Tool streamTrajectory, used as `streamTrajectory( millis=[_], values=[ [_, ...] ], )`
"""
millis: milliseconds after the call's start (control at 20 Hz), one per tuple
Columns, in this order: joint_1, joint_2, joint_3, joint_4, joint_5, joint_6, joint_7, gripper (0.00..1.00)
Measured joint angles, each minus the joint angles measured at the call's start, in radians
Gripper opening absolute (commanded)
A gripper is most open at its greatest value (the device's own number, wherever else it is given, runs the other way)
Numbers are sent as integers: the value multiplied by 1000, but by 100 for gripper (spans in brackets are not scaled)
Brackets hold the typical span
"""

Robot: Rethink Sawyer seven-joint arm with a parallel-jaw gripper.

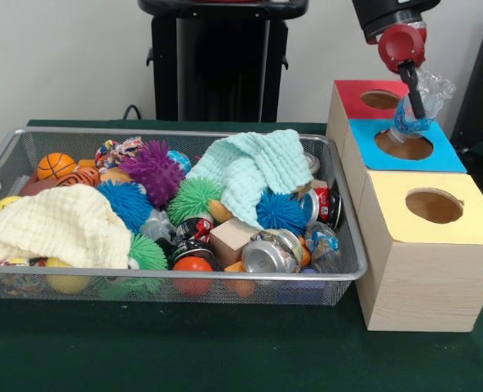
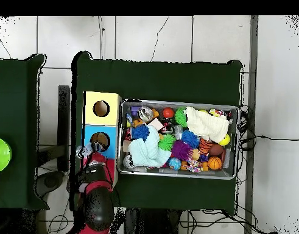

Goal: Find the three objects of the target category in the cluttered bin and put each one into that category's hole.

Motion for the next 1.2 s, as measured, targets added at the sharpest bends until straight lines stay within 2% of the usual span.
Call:
streamTrajectory(
  millis=[450,850,1200],
  values=[
    [-48,11,-4,-53,0,0,0,0],
    [-62,21,-11,-99,0,0,0,0],
    [-62,24,-12,-102,1,0,0,0]
  ],
)
